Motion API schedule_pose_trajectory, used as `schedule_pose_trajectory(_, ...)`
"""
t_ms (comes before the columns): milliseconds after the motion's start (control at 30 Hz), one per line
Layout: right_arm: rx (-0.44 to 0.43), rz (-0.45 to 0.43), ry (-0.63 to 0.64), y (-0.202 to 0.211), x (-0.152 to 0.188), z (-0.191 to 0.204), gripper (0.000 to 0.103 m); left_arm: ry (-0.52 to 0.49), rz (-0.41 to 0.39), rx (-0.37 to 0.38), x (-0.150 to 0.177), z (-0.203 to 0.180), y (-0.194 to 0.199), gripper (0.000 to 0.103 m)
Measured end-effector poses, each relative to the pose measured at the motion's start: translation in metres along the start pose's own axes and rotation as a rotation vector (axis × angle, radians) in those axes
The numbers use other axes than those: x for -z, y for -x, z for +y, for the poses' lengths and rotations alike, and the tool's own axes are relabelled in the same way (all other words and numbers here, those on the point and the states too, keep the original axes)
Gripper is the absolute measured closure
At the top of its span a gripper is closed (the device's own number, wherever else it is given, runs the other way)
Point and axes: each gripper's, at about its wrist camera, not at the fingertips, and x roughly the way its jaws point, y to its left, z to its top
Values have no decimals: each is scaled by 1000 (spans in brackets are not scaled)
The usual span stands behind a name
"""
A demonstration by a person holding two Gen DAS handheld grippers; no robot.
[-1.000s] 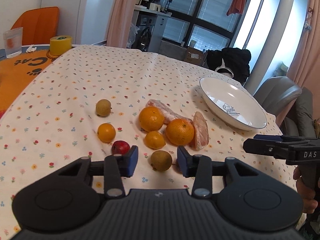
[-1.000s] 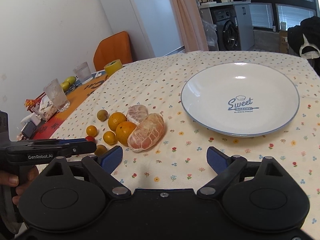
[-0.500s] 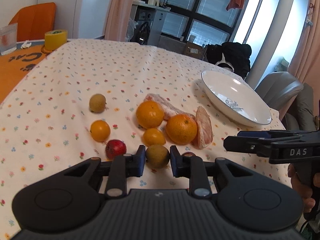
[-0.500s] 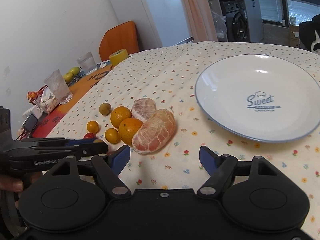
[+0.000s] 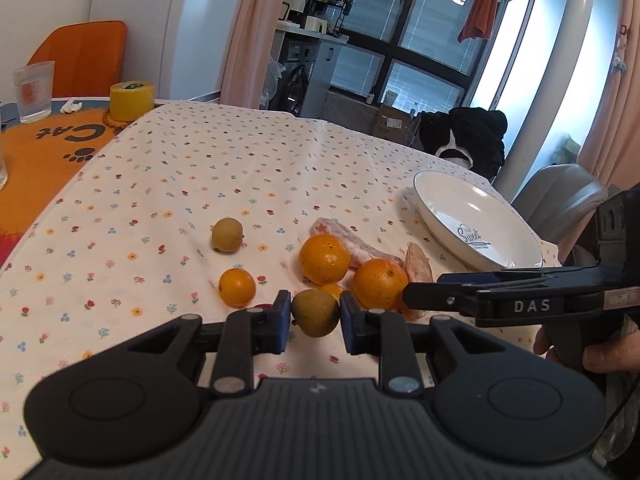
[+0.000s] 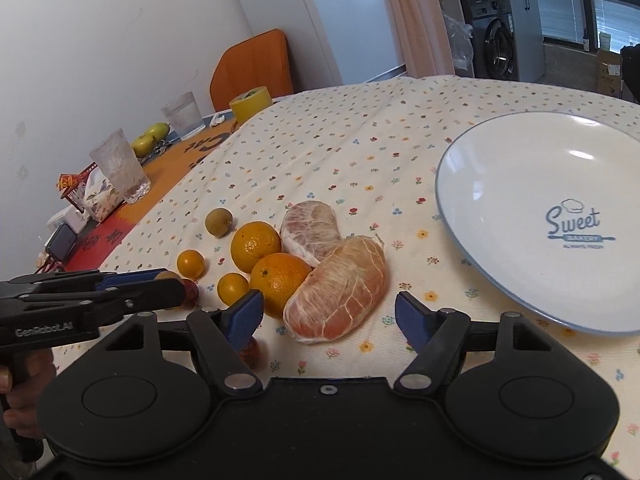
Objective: Organize fruits
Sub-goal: 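Grasp a peeled pink pomelo segment with the right tool while left holds the plum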
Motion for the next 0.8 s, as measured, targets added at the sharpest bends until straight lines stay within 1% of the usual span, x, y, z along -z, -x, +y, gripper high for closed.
schedule_pose_trajectory(33,-9,-1,-2,-1,1,-1,37,1,-1,0,0,0,0,79)
schedule_pose_trajectory(67,-21,-5,-3,-2,1,-1,42,2,-2,0,0,1,1,79)
schedule_pose_trajectory(133,-30,-7,-3,-2,1,-1,44,4,-5,0,1,2,2,79)
schedule_pose_trajectory(167,-40,-4,-4,-2,1,-2,49,5,-5,-1,1,2,2,79)
schedule_pose_trajectory(200,-58,2,-12,-1,1,-4,57,6,-6,0,0,2,2,79)
schedule_pose_trajectory(267,-87,17,-29,0,2,-7,62,5,-7,1,0,2,3,79)
schedule_pose_trajectory(333,-87,14,-23,2,4,-7,64,6,-10,3,1,1,4,79)
schedule_pose_trajectory(400,-91,13,-25,4,5,-6,70,6,-13,2,1,1,4,79)
schedule_pose_trajectory(433,-89,12,-26,6,6,-6,72,6,-14,2,1,1,5,79)
schedule_pose_trajectory(500,-85,5,-21,10,6,-6,80,6,-15,3,2,-1,6,79)
schedule_pose_trajectory(600,-74,-1,-13,16,7,-7,87,3,-18,3,2,-3,7,79)
schedule_pose_trajectory(700,-49,-11,-13,22,8,-9,91,3,-23,5,3,-6,8,79)
schedule_pose_trajectory(800,-6,-20,-13,27,9,-11,92,2,-25,8,4,-7,9,79)
